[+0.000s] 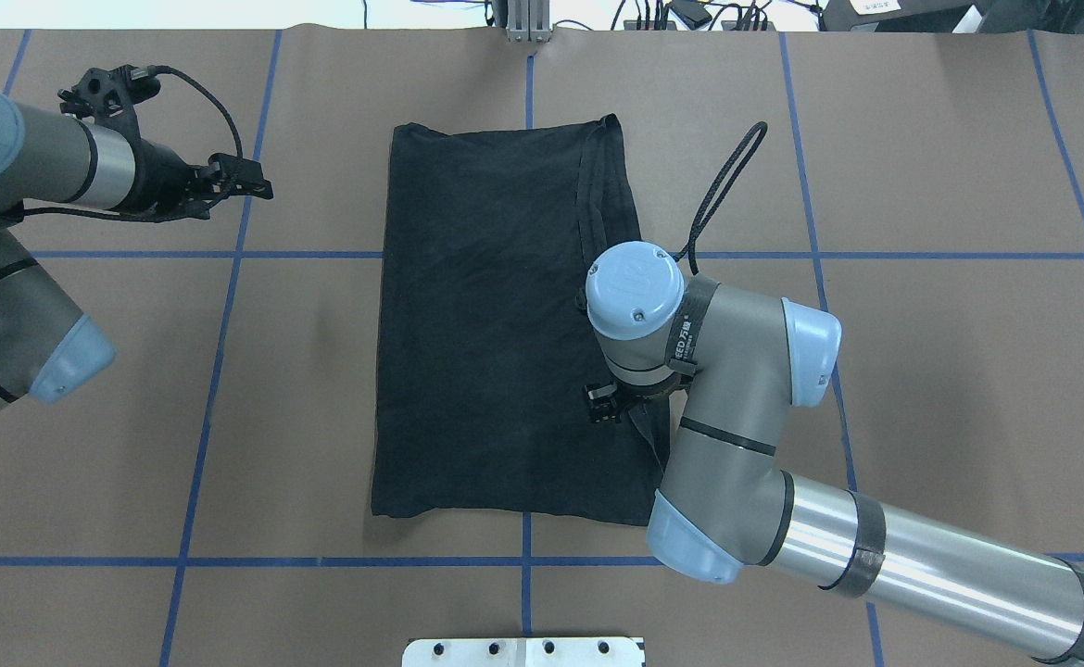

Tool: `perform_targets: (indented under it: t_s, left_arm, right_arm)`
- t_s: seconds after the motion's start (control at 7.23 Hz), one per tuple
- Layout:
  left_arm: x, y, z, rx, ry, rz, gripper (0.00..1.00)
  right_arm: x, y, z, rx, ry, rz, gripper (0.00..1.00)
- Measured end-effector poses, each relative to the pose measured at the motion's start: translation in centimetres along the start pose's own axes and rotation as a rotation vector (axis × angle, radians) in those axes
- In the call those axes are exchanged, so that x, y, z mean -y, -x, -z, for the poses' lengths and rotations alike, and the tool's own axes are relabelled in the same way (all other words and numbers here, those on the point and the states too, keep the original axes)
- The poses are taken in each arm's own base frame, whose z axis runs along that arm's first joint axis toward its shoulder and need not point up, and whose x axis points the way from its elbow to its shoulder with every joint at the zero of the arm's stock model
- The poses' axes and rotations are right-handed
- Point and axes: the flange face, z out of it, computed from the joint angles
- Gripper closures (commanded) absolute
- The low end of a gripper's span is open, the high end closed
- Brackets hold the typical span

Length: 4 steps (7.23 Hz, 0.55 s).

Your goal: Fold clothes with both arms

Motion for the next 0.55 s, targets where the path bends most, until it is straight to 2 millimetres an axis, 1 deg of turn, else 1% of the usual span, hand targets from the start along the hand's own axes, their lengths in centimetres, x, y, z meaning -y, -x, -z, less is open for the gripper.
perform_targets:
  t_s: [0.28, 0.55]
  left_arm:
    - [0.01, -0.10, 0.05, -0.002, 0.000, 0.000, 0.00]
    - [-0.06, -0.23, 0.10, -0.004, 0.000, 0.000, 0.00]
  right_arm:
    - [-0.03, 0.10, -0.79, -0.010, 0.011, 0.000, 0.01]
    - [0.36, -0.58, -1.05, -0.018, 0.013, -0.009, 0.01]
